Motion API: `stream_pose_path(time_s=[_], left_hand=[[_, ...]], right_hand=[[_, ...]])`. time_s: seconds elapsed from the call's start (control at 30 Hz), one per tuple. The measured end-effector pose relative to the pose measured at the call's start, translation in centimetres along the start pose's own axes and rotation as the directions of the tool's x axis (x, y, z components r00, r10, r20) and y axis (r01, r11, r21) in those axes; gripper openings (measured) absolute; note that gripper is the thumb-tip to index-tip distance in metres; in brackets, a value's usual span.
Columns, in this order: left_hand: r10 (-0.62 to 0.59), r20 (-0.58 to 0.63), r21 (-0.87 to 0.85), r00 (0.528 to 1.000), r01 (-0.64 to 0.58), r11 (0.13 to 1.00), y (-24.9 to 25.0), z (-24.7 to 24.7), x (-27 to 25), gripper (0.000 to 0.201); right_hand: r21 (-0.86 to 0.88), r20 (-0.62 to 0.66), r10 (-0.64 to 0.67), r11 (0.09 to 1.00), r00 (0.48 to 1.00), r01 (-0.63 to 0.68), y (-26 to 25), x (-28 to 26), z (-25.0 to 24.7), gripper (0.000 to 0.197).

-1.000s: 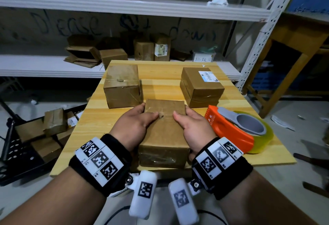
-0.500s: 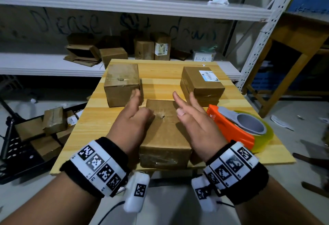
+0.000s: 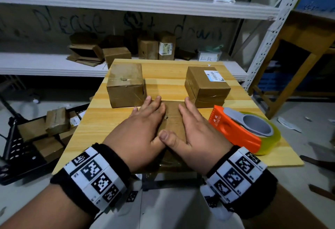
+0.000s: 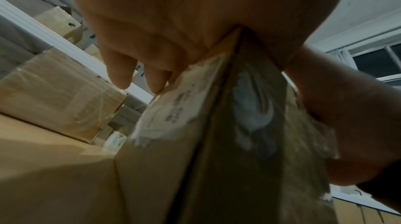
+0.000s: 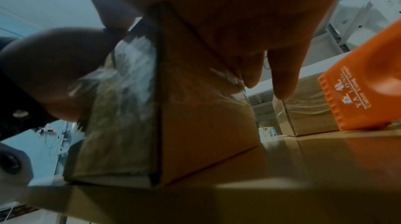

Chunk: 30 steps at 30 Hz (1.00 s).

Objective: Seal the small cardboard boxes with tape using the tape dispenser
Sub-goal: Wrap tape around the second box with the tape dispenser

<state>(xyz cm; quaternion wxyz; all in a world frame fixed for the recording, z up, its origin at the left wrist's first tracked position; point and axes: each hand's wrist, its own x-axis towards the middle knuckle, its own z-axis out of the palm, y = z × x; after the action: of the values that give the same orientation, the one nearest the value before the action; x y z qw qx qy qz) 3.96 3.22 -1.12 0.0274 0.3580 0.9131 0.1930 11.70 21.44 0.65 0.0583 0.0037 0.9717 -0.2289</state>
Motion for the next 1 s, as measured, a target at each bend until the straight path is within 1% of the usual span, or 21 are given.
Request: stream_pose_path(time_s=[0.17, 0.2, 0.27, 0.33, 0.37, 0.43, 0.57, 0.63, 0.67, 0.7, 0.8, 0.83, 0.9, 0.97, 1.0], left_hand=[[-0.049, 0.009, 0.008, 0.999, 0.049, 0.999, 0.9, 0.0, -0.2, 0.109], [-0.053, 0.010, -0.004, 0.999, 0.053, 0.999, 0.9, 0.0, -0.2, 0.111], [-0.050, 0.023, -0.035, 0.998, 0.051, 0.998, 0.7, -0.1, -0.2, 0.114], [-0.019, 0.035, -0.070, 0.999, 0.021, 0.997, 0.3, -0.1, -0.2, 0.111], [-0.002, 0.042, -0.081, 0.999, 0.005, 0.997, 0.1, -0.2, -0.1, 0.109], [0.012, 0.061, -0.085, 0.998, -0.007, 0.996, -0.1, -0.2, -0.1, 0.107], [-0.025, 0.055, -0.086, 0.998, 0.030, 0.996, 0.3, -0.3, -0.1, 0.116], [-0.046, 0.052, -0.071, 0.998, 0.050, 0.996, 0.5, -0.4, -0.1, 0.120], [-0.052, 0.053, -0.069, 0.997, 0.056, 0.996, 0.6, -0.4, -0.2, 0.120], [-0.056, 0.050, -0.075, 0.997, 0.060, 0.995, 0.6, -0.3, -0.2, 0.120], [-0.068, 0.018, -0.180, 0.998, 0.070, 0.981, 0.6, -0.1, -0.3, 0.120], [-0.074, 0.012, -0.233, 0.997, 0.074, 0.970, 0.5, 0.0, -0.3, 0.120], [-0.072, 0.005, -0.297, 0.997, 0.070, 0.952, 0.3, 0.1, -0.3, 0.119], [-0.051, 0.003, -0.294, 0.999, 0.050, 0.955, 0.2, 0.2, -0.3, 0.115], [-0.044, 0.000, -0.282, 0.999, 0.042, 0.958, 0.1, 0.2, -0.3, 0.112]], right_hand=[[0.012, 0.010, 0.019, 1.000, 1.000, -0.019, 0.4, 0.1, 0.2, 0.136], [0.031, 0.009, 0.012, 0.999, 1.000, -0.013, 0.6, 0.1, 0.3, 0.133], [0.091, -0.004, -0.019, 0.996, 1.000, 0.020, 0.8, 0.0, 0.3, 0.123], [0.137, -0.020, -0.056, 0.989, 0.998, 0.058, 1.0, 0.0, 0.3, 0.116], [0.146, -0.017, -0.064, 0.987, 0.998, 0.066, 1.1, -0.1, 0.2, 0.117], [0.150, 0.015, -0.064, 0.987, 0.998, 0.061, 1.1, 0.0, 0.0, 0.128], [0.100, 0.091, -0.035, 0.995, 0.995, 0.025, 0.7, 0.0, -0.7, 0.150], [0.072, 0.103, -0.024, 0.997, 0.994, 0.017, 0.5, -0.1, -0.8, 0.153], [0.072, 0.093, -0.024, 0.997, 0.995, 0.017, 0.4, -0.1, -0.8, 0.149], [0.089, 0.074, -0.026, 0.996, 0.997, 0.019, 0.4, -0.2, -0.8, 0.140], [0.245, -0.001, -0.026, 0.969, 1.000, 0.026, 0.6, -0.2, -0.4, 0.108], [0.301, -0.033, -0.020, 0.953, 0.999, 0.029, 0.6, -0.3, -0.2, 0.102], [0.411, -0.115, -0.001, 0.910, 0.993, 0.049, 0.5, -0.3, 0.7, 0.097], [0.510, -0.179, 0.029, 0.857, 0.983, 0.068, 0.3, 0.0, 1.4, 0.089], [0.530, -0.195, 0.039, 0.845, 0.980, 0.071, 0.3, 0.2, 1.7, 0.081]])
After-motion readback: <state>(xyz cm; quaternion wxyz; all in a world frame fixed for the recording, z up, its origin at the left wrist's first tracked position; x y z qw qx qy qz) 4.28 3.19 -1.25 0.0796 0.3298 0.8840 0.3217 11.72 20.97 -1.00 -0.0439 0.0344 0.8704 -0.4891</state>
